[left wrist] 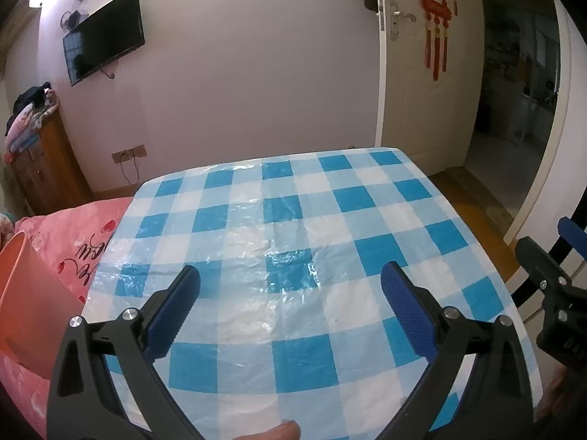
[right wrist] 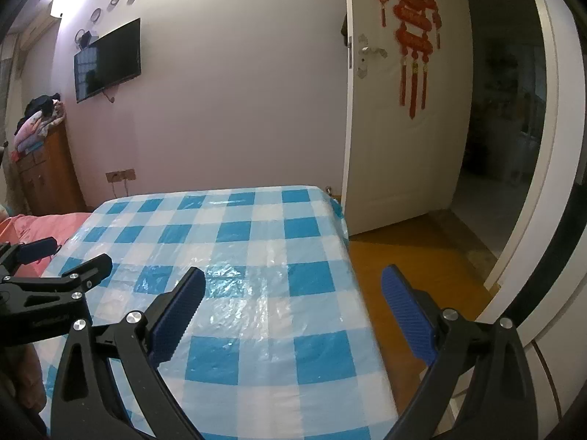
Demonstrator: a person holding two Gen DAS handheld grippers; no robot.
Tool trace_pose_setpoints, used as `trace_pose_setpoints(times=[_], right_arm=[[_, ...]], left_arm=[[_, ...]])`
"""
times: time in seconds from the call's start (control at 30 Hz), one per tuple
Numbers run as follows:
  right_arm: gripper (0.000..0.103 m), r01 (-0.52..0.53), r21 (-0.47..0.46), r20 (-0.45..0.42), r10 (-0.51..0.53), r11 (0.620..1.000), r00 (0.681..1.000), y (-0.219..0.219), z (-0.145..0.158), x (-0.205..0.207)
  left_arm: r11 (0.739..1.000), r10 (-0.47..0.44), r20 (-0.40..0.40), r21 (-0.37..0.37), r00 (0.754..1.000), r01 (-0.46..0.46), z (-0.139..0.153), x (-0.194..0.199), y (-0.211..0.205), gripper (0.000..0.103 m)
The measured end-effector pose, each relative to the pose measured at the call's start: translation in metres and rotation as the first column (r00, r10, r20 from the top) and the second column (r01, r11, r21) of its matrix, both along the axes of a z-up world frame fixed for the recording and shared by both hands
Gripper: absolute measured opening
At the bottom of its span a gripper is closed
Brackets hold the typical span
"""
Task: Collect trash
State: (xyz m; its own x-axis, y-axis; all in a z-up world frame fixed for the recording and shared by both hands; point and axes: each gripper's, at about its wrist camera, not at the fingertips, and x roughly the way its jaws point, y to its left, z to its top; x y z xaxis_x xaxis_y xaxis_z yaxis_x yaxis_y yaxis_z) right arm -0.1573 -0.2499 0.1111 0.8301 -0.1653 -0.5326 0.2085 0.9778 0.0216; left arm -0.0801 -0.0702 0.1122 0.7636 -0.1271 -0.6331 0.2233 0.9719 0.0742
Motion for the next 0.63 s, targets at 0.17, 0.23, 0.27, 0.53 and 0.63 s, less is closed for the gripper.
trace_pose_setpoints(times=[0.17, 0.23, 0.27, 0.53, 0.63], right_arm=[[0.095, -0.015, 0.004, -0.018, 0.015, 1.0, 1.0, 0.005, -0.004, 0.006], [0.095, -0.02, 0.009, -0.024, 0.021, 1.0, 0.999, 0.006, -0.007, 0.009], [0.095, -0.023, 0.012, -0.029, 0.023, 1.0, 0.999, 0.007, -0.008, 0.011], [0.095, -0.041, 0.08, -0.161, 0.054, 0.996, 0.986, 0.014, -0.05, 0.053], [0.095, -0.04, 0.08, -0.241, 0.058, 0.996, 0.969, 0.023, -0.074, 0.075]], left_arm=[[1.0, 0.004, -0.016, -0.013, 1.0, -0.004, -0.006, 0.005, 0.005, 0.099], [1.0, 0.007, -0.018, -0.023, 1.0, -0.008, -0.009, 0.007, 0.008, 0.099], [1.0, 0.008, -0.021, -0.027, 1.0, -0.009, -0.012, 0.008, 0.009, 0.099], [0.997, 0.043, -0.185, -0.051, 0.982, -0.053, -0.061, 0.036, 0.02, 0.099], [0.996, 0.065, -0.25, -0.043, 0.966, -0.078, -0.084, 0.049, 0.023, 0.099]])
